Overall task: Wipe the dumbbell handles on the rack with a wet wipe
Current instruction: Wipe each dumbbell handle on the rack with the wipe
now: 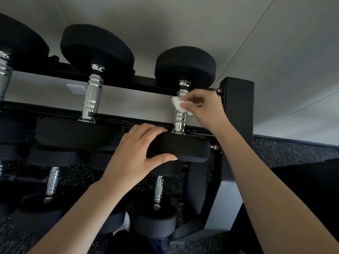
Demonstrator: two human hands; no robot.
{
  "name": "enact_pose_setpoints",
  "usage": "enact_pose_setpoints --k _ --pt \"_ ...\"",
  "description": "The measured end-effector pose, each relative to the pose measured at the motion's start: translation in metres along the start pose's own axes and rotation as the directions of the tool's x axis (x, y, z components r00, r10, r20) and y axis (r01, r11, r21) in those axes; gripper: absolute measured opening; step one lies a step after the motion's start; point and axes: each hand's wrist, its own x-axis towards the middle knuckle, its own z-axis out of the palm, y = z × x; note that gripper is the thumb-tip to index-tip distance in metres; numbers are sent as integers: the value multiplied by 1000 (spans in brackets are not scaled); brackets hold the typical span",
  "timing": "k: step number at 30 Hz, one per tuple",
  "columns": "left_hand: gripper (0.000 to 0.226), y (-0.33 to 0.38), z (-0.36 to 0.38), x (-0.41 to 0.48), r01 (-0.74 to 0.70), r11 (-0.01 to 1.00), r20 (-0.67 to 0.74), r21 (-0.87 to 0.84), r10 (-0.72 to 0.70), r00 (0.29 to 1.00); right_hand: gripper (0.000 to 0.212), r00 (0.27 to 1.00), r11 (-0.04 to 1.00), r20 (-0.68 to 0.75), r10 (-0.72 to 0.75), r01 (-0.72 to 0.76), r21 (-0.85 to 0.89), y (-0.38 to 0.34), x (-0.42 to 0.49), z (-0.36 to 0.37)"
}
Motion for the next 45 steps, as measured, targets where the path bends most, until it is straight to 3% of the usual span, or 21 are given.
enact_pose_setpoints --k 10,18,24,32,38,45 --pt "66 1 -1 -1 16 1000 11 -1 -16 1000 16 955 991 269 125 -133 14 -3 -36 -6" --pt "66 1 -3 0 22 1000 31 -14 -21 999 12 964 942 202 173 -222 252 13 -39 -3" --pt "65 1 -3 -1 14 1000 32 -14 -13 999 9 949 812 120 290 -311 494 28 -31 6" --pt "65 0 -1 -1 20 1000 45 -15 -19 999 7 951 745 -60 305 -199 636 26 8 14" --pt "64 -1 -1 0 17 1000 41 -15 -17 999 5 947 675 -42 320 -196 712 25 19 15" --pt "65 -1 -1 0 12 1000 42 -18 -11 999 6 957 691 94 273 -263 673 37 -7 13"
